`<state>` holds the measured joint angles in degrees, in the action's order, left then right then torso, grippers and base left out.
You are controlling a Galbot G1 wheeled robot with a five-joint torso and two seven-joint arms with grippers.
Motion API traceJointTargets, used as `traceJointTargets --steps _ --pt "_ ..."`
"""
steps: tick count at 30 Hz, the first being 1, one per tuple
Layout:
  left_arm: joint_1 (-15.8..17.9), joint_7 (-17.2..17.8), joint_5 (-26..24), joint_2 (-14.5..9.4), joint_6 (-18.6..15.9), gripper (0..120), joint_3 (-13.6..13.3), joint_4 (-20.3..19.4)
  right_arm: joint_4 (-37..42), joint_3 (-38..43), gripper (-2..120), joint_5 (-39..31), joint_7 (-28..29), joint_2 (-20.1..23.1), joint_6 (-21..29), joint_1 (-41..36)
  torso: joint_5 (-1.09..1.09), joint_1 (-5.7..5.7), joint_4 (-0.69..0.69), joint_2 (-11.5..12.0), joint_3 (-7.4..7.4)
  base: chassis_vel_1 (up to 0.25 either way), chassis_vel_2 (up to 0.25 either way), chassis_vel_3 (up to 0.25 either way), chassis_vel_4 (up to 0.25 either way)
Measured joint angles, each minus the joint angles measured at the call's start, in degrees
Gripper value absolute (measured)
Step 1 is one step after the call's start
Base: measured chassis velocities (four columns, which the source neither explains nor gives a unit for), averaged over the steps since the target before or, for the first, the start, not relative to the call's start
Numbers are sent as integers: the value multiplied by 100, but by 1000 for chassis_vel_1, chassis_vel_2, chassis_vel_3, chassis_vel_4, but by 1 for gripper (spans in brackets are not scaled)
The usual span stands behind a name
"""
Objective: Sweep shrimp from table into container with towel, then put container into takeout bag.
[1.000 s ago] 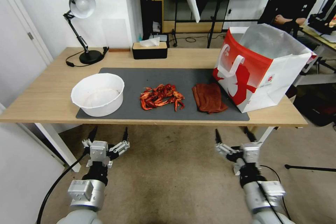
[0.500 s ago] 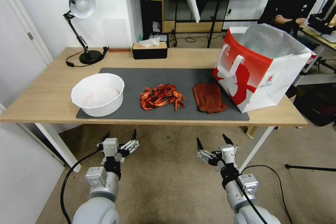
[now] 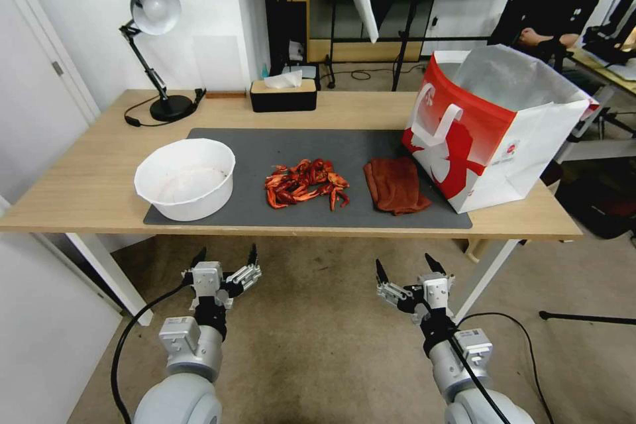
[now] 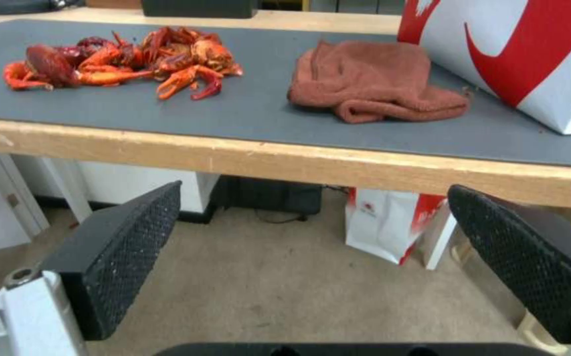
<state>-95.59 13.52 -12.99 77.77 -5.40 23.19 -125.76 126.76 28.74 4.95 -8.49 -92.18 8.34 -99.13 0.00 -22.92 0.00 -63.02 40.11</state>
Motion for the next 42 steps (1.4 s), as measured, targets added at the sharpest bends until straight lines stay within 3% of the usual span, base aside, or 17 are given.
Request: traceJointTargets --steps 10,18,21,22,25,26,29,30,32,34,35,36,37,38,39,41,42 --pt "-57 -73 92 -78 148 100 288 -337 59 69 100 -152 14 19 62 65 0 0 0 0 0 0 0 0 0" --pt "437 -202 -261 -467 158 100 965 -333 121 105 100 -208 29 73 95 45 -1 0 0 0 0 0 0 0 0" --pt "1083 -366 -1005 -1050 -42 100 1391 -60 159 112 100 -200 38 91 103 11 -2 -1 -1 0 0 0 0 0 0" --pt "1083 -366 -1005 -1050 -42 100 1391 -60 159 112 100 -200 38 91 103 11 -2 -1 -1 0 0 0 0 0 0" --pt "1466 -810 -1529 -1683 -114 100 1694 311 179 118 100 -184 48 100 106 -13 0 -2 -2 0 0 0 0 0 0" --pt "1466 -810 -1529 -1683 -114 100 1694 311 179 118 100 -184 48 100 106 -13 0 -2 -2 0 0 0 0 0 0" --pt "1585 -1405 -1719 -2164 -160 100 1926 581 180 127 100 -180 56 118 106 -19 -2 -1 0 0 0 0 0 0 0" --pt "1585 -1405 -1719 -2164 -160 100 1926 581 180 127 100 -180 56 118 106 -19 -2 -1 0 0 0 0 0 0 0" --pt "1630 -2195 -1672 -2552 -148 100 2159 832 174 137 100 -178 62 136 106 -15 -2 -2 1 0 0 0 0 0 0" --pt "1673 -2704 -1622 -2756 -81 100 2263 977 156 135 100 -175 65 141 106 -12 -1 -1 1 0 0 0 0 0 0" --pt "1673 -2704 -1622 -2756 -81 100 2263 977 156 135 100 -175 65 141 106 -12 -1 -1 1 0 0 0 0 0 0" --pt "1714 -3189 -1563 -2897 80 100 2347 1120 137 129 100 -168 67 145 106 -5 -1 -1 -1 0 0 0 0 0 0" --pt "1722 -3283 -1544 -2919 117 100 2365 1150 133 127 100 -167 67 146 106 -2 -1 -1 -1 0 0 0 0 0 0" --pt "1759 -3695 -1435 -3014 275 100 2441 1279 120 120 100 -163 68 154 106 8 -2 -1 -1 0 0 0 0 0 0" --pt "1759 -3695 -1435 -3014 275 100 2441 1279 120 120 100 -163 68 154 106 8 -2 -1 -1 0 0 0 0 0 0" --pt "1982 -5211 -1202 -3376 858 100 2631 1741 74 104 100 -155 69 189 106 49 1 -1 1 0 0 0 0 0 0" --pt "2041 -5503 -1187 -3445 954 100 2635 1835 63 103 100 -155 69 197 107 56 0 -1 1 0 0 0 0 0 0"
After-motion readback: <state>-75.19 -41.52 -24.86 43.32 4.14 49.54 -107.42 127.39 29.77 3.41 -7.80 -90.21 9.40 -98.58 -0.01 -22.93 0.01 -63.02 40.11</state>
